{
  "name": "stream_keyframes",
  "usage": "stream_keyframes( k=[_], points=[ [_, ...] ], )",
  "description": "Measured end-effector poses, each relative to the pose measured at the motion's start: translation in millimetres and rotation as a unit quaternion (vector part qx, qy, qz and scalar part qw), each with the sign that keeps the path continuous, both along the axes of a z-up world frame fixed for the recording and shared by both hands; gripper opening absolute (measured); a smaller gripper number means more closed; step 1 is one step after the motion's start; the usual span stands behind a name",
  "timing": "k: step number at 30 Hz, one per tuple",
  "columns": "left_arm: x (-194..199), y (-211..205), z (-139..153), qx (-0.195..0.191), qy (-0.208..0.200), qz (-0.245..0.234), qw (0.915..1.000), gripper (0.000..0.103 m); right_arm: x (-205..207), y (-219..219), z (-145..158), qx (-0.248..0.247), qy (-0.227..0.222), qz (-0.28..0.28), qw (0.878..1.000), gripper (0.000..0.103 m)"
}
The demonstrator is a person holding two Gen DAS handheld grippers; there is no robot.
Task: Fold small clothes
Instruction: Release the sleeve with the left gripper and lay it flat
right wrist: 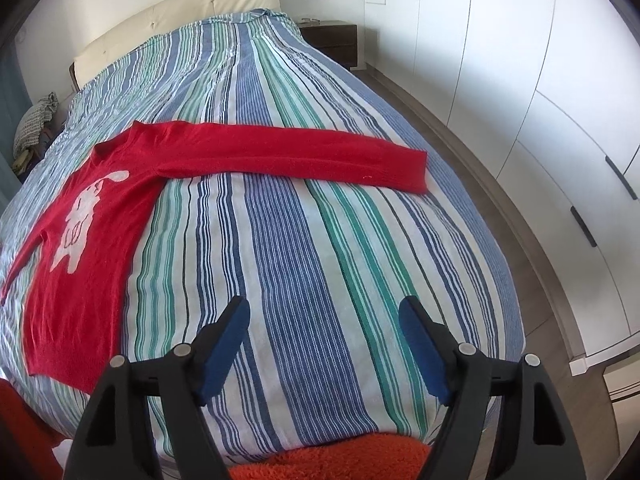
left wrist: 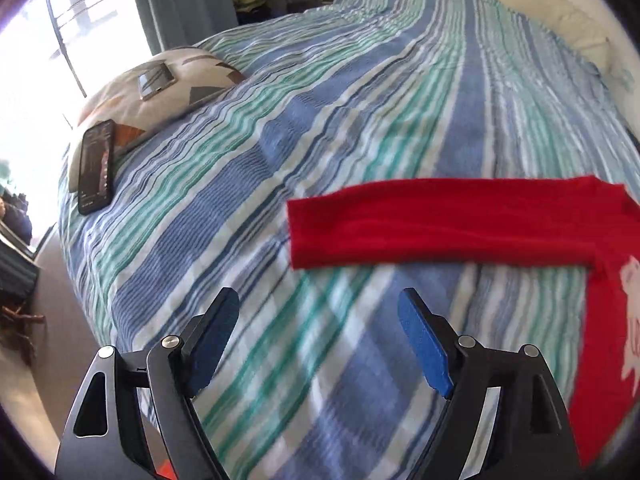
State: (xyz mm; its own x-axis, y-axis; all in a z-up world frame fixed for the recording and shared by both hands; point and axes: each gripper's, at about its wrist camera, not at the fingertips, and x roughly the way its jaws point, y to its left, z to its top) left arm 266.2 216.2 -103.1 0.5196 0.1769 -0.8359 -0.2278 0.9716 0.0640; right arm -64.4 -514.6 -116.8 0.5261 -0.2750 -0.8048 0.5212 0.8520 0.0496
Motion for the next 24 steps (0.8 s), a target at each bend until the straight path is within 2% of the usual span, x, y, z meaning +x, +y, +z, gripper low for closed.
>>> stream_keyframes(
  k=[2,5,8,11,14,17,19,22,24],
  points=[
    [-26,-20,13,-0.01,-0.016,-0.034,0.9992,0.084,-1,4,3,-0.013,-0.001,-0.001,1.0,0.076],
    [-69,-53,24,-0.039,-0.037,-0.077,0.9955,0.092,-1,8,5,-0.031,0.004,0.002,1.0,0.076],
    [-102,-85,20,-0.09,-0.026,-0.103,0.9902,0.093,1,10,6,-0.042,0.007,0.009,0.999,0.076],
    [-122,-119,18,-0.14,-0.001,-0.133,0.9812,0.092,2,11,5,-0.042,0.007,0.018,0.999,0.076],
    [-144,-156,35,-0.18,0.002,-0.193,0.9645,0.092,-1,11,6,-0.041,0.004,0.018,0.999,0.076],
    [-165,-195,66,-0.182,-0.019,-0.265,0.9467,0.093,-4,10,7,-0.04,-0.003,0.012,0.999,0.077],
    [-175,-214,83,-0.177,-0.037,-0.296,0.9381,0.093,-5,9,8,-0.039,-0.005,0.01,0.999,0.078],
    [-179,-221,94,-0.177,-0.051,-0.304,0.9346,0.097,-6,10,8,-0.042,-0.005,0.011,0.999,0.078],
    [-176,-220,88,-0.165,-0.055,-0.294,0.9399,0.097,-6,11,8,-0.044,-0.003,0.014,0.999,0.078]
  ],
)
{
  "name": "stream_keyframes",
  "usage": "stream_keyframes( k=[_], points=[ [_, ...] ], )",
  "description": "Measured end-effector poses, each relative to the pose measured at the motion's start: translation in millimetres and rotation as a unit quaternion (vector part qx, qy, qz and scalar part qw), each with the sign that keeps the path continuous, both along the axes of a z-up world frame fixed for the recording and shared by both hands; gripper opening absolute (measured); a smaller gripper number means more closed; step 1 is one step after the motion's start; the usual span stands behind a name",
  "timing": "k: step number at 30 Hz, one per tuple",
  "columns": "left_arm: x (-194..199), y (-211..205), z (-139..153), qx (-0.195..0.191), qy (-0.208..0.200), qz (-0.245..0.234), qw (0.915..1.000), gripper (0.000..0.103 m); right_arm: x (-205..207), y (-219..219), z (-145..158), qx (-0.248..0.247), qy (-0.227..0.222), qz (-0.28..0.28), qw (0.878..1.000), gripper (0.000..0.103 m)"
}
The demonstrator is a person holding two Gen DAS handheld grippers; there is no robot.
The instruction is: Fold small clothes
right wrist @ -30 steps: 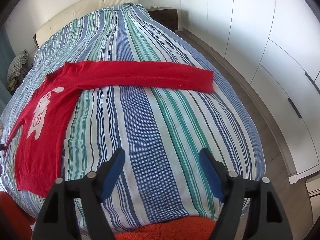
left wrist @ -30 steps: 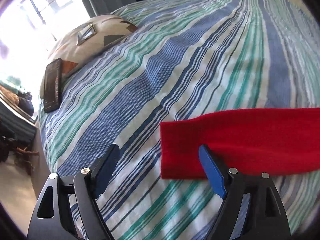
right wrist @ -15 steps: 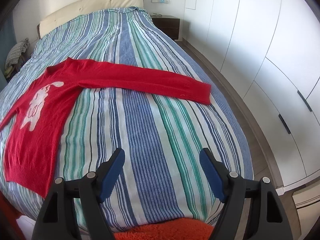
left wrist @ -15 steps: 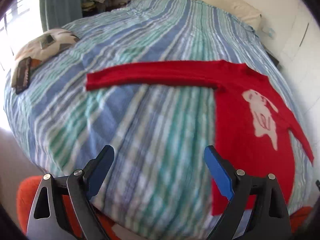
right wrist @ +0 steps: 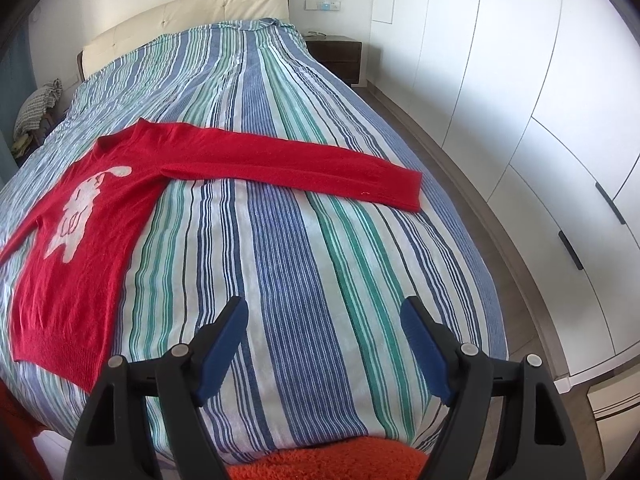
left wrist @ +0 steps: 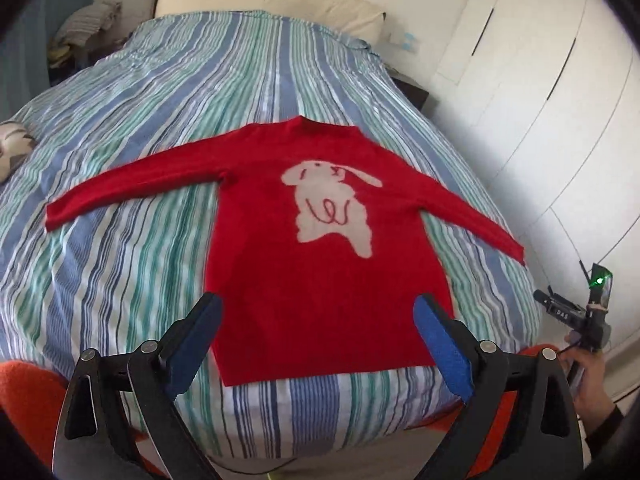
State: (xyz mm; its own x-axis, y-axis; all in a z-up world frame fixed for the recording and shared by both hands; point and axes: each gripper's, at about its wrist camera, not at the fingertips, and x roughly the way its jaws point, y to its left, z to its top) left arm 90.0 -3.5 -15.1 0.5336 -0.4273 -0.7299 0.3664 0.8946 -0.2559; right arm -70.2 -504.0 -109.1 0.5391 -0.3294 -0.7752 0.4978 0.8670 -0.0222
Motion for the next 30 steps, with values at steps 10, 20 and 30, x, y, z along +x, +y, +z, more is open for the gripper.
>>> stream_keyframes(
  k=[10,20,30],
  points=[
    [23,69,-87,0.092,0.041,0.12,0.9876,0.097,-3,-4,2,0.007,-0.011,-0.005,1.0,0.078],
    [26,80,-109,0.098,0.065,0.136,0.9837,0.097,-3,1,5,-0.014,-0.009,-0.005,1.0,0.078],
    [23,71,-110,0.112,0.062,0.124,0.984,0.097,-2,-1,4,-0.011,-0.009,-0.006,1.0,0.079]
  ],
)
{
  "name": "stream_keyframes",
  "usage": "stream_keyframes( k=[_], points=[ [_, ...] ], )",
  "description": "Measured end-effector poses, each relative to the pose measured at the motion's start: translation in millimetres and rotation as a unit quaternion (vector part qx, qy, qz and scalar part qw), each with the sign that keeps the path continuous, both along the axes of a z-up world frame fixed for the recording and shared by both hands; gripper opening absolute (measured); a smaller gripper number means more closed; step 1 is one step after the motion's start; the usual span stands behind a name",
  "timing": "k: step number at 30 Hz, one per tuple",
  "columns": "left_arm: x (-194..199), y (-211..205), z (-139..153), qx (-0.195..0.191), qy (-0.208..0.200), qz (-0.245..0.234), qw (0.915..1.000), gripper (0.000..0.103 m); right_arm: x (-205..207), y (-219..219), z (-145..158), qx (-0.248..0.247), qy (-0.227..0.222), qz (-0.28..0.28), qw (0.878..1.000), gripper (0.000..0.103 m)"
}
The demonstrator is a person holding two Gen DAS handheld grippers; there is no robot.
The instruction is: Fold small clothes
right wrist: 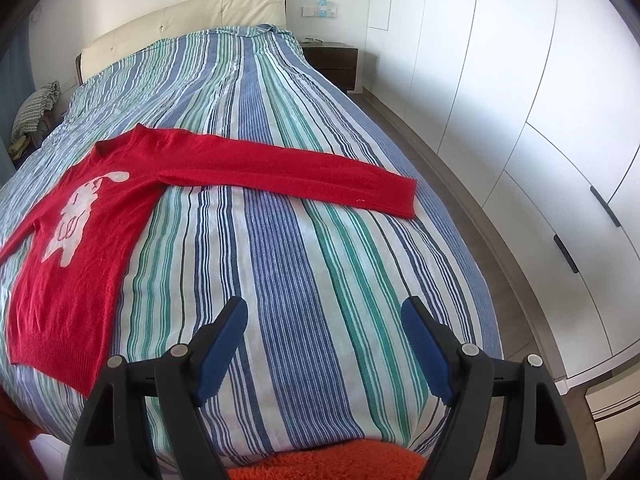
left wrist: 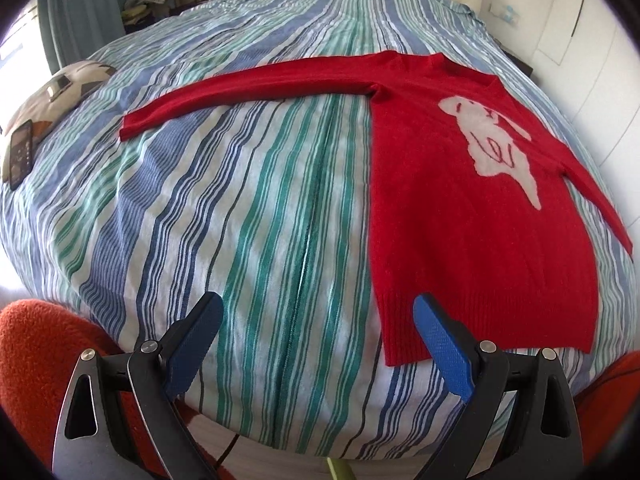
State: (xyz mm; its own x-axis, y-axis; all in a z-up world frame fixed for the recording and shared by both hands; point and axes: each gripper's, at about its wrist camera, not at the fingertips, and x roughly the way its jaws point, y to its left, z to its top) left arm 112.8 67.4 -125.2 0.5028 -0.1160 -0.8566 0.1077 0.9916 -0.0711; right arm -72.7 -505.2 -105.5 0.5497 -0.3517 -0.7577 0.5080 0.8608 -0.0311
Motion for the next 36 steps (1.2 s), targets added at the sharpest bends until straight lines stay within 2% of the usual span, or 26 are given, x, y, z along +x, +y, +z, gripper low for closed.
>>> stream_keyframes(
  k=[9,36],
  points=[
    [6,1,-14,0.011,0.016,0.006,0.9998,0.097,0,-1,-1,0.006,-0.001,-0.001,1.0,0.079],
    [6,1,-17,0.016,0.021,0.007,0.9996,0.097,2,-3,-1,0.004,-0.001,-0.001,1.0,0.079]
  ],
)
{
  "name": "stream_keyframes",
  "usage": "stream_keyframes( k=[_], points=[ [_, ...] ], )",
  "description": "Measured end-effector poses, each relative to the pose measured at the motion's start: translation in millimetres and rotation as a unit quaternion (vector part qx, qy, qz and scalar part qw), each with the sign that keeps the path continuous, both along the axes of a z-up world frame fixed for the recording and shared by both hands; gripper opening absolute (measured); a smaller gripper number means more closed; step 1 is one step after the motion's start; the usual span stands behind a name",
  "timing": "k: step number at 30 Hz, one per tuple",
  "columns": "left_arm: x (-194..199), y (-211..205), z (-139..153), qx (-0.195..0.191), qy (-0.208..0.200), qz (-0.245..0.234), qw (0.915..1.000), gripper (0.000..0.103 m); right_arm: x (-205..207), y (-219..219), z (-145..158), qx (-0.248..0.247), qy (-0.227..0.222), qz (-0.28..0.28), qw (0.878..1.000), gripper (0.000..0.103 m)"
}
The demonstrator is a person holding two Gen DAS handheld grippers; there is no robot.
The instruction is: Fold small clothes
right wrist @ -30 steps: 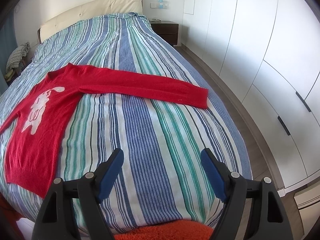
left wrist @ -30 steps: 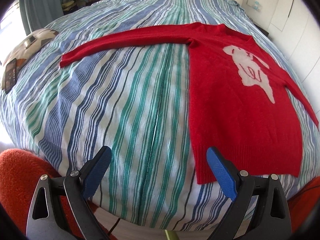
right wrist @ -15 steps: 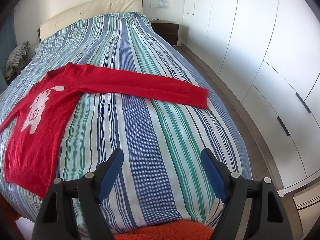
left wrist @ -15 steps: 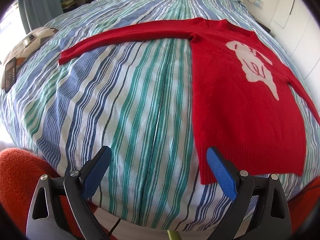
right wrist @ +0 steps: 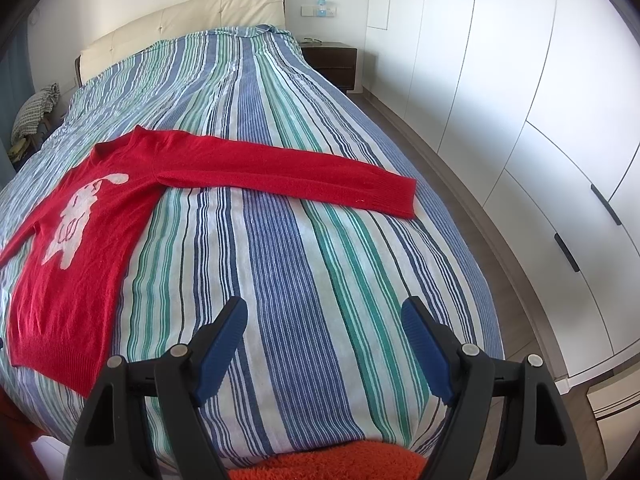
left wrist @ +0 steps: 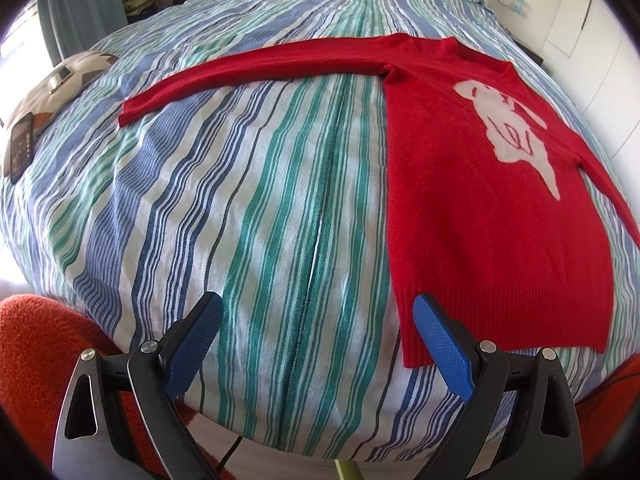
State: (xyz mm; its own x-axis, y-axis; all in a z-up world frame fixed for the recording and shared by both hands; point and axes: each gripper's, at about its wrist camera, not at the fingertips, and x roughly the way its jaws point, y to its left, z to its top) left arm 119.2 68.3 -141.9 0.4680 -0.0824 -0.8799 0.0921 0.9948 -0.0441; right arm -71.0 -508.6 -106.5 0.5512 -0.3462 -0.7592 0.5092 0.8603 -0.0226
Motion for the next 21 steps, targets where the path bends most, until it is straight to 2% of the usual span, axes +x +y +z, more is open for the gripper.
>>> stream_keyframes(
  k=[21],
  points=[
    [0.1,1.1,-1.0,0.001,0.004,0.002,1.0,0.097,-0.1,0.1,0.0,0.0,0.0,0.0,1.0,0.079]
  ],
)
